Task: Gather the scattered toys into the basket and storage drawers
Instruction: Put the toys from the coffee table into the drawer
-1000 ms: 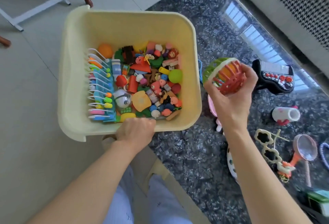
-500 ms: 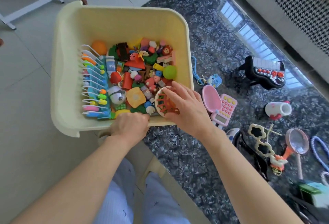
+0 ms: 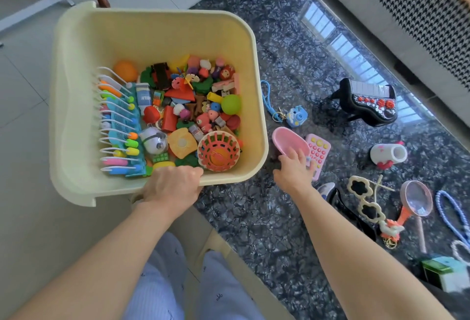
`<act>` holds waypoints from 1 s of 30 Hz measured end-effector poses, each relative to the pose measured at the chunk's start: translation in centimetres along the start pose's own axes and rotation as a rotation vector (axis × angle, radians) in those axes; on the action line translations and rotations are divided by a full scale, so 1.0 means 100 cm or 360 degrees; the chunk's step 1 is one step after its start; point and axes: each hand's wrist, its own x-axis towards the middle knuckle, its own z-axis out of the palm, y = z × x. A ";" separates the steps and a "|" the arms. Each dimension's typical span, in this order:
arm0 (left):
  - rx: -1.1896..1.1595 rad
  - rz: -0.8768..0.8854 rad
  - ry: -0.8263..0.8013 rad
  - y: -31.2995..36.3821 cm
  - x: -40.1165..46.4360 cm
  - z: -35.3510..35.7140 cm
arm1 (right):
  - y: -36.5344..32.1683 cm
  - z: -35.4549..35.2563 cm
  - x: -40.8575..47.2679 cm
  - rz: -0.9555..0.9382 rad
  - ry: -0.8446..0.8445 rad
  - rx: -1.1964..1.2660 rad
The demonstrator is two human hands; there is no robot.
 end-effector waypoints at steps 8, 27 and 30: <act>-0.0030 -0.0004 -0.0007 0.001 -0.001 -0.004 | -0.022 -0.042 -0.037 -0.0310 0.1275 0.0980; 0.0013 0.0043 -0.0034 -0.002 0.014 -0.003 | -0.096 -0.072 -0.042 -0.0953 0.0867 0.0474; -0.0022 0.0061 -0.0011 0.006 0.024 -0.007 | -0.056 -0.060 -0.036 -0.0653 0.1175 0.0860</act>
